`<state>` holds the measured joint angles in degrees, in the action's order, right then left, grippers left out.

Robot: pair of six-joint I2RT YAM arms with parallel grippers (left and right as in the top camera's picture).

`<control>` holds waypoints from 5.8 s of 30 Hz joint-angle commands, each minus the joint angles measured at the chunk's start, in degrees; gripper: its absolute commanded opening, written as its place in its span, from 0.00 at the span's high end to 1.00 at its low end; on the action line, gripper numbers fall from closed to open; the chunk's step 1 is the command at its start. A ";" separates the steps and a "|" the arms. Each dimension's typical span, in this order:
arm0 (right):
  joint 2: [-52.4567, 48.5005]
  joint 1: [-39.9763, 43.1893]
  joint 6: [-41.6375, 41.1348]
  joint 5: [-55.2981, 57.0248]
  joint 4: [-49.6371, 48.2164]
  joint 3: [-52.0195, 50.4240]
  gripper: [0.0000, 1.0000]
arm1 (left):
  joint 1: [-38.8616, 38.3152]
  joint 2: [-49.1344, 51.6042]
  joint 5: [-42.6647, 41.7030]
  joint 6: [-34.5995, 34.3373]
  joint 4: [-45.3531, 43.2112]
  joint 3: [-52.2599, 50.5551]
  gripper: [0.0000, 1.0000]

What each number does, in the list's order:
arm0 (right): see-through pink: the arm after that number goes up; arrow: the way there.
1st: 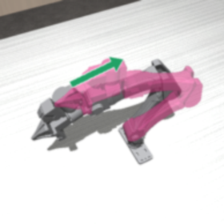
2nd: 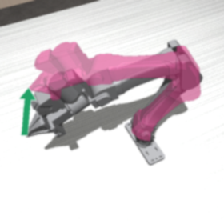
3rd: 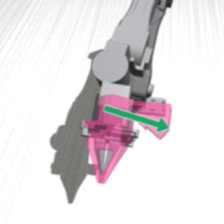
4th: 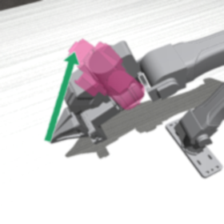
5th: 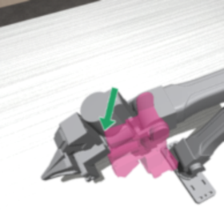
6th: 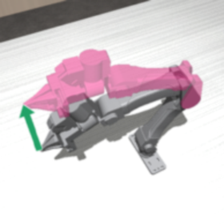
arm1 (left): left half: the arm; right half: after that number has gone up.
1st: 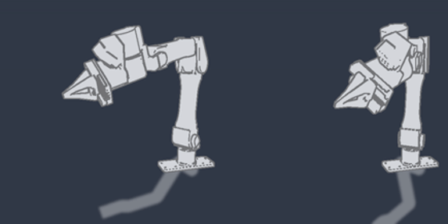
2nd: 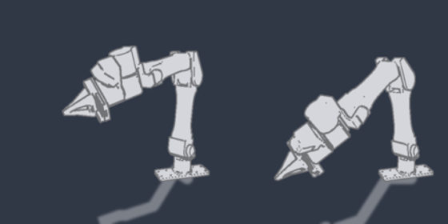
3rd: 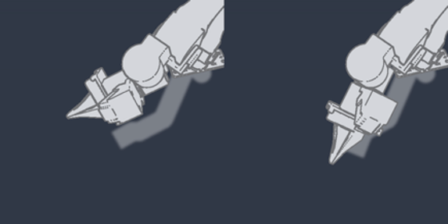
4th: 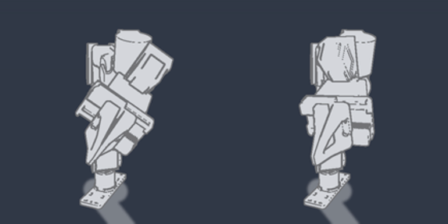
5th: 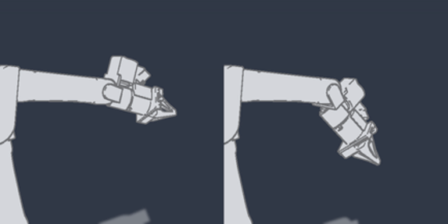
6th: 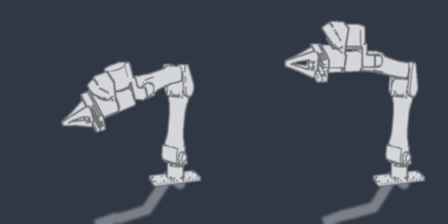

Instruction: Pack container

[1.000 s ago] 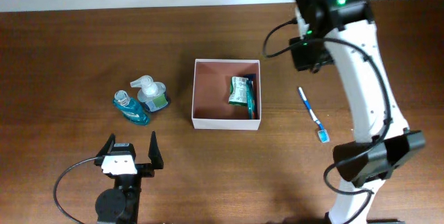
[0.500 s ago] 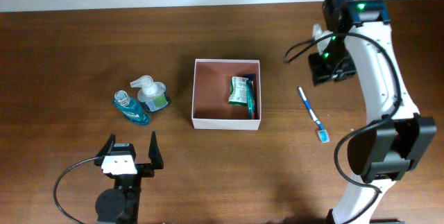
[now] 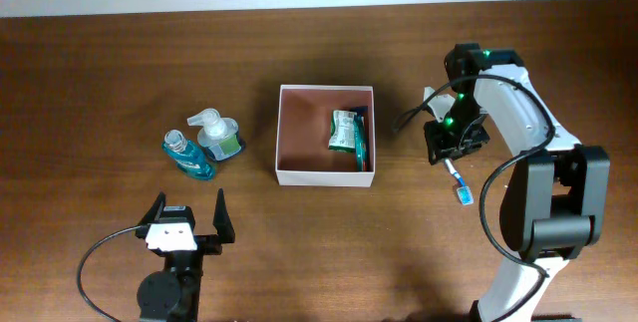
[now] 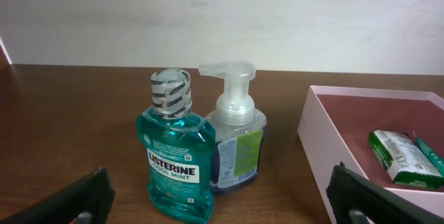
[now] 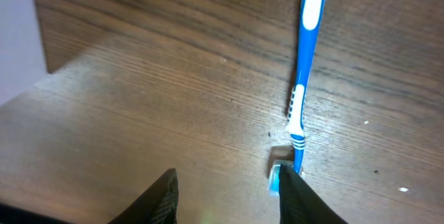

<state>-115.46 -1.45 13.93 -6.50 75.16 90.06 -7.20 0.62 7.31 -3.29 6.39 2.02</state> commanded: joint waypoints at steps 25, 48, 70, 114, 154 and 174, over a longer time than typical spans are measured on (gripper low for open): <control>0.35 4.11 0.66 5.70 -16.35 -11.39 0.73 | 0.35 -0.26 -0.63 -0.11 -0.17 -0.48 0.01; 0.35 4.11 -1.18 6.16 -21.57 -16.90 0.94 | 0.35 -0.26 -0.61 -0.11 -0.17 -0.48 0.01; 0.37 -2.38 -15.76 -5.35 3.50 22.01 0.96 | 0.35 -0.26 -0.63 -0.11 -0.17 -0.48 0.01; -5.05 -25.35 -20.48 3.10 -5.49 20.90 0.96 | 0.35 -0.26 -0.63 -0.11 -0.17 -0.48 0.01; -1.29 -15.82 -20.26 11.10 1.01 33.11 0.78 | 0.35 -0.26 -0.63 -0.11 -0.17 -0.48 0.01; -1.31 21.05 -20.46 4.33 3.54 39.58 0.02 | 0.35 -0.26 -0.63 -0.11 -0.17 -0.48 0.01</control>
<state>-117.91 18.57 -6.07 0.80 78.52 129.32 -7.20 0.62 7.31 -3.27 6.39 2.02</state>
